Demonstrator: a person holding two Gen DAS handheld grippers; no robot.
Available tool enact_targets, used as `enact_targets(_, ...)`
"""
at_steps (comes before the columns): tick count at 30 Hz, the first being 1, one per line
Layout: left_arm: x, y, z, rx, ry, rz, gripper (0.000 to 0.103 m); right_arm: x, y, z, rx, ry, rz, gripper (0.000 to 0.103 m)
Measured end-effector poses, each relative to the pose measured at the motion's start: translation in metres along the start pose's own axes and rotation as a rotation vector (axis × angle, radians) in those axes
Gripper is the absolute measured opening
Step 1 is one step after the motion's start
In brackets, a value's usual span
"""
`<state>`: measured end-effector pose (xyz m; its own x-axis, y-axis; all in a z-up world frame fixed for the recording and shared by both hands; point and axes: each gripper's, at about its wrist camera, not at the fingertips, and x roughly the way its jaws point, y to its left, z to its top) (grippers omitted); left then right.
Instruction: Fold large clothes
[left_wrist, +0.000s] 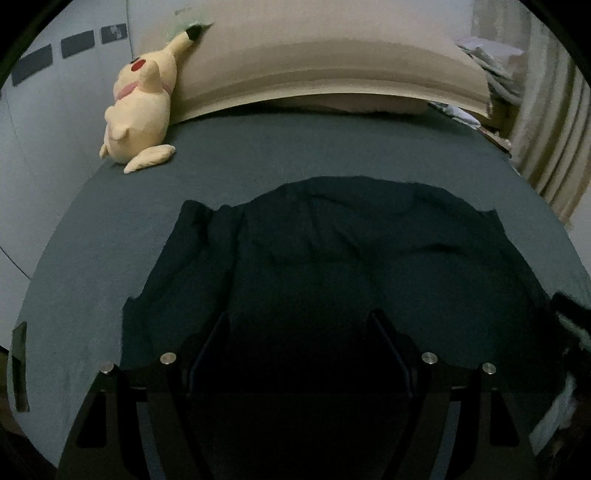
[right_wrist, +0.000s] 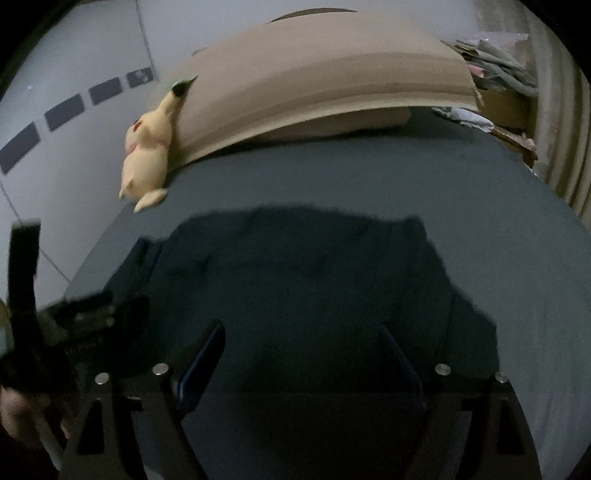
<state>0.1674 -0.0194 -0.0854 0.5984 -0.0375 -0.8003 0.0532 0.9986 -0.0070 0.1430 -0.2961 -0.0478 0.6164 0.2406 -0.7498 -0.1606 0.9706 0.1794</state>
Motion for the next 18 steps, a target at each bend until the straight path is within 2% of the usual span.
enact_targets(3,-0.007,0.001,-0.012,0.018,-0.015,0.013,0.078,-0.011,0.007,-0.031,0.005,0.005,-0.007,0.087)
enact_targets(7,-0.005,0.008,-0.023,0.020,-0.006,0.009,0.078,0.004,0.009,-0.055,0.004,0.033,-0.039,0.087)
enact_targets(11,0.005,0.004,-0.035,0.035,0.020,0.020,0.079,0.015,0.003,-0.057,0.011,0.033,-0.061,0.092)
enact_targets(18,0.008,0.002,-0.042,0.026,0.013,0.022,0.079,0.022,-0.001,-0.063,0.009,0.037,-0.081,0.097)
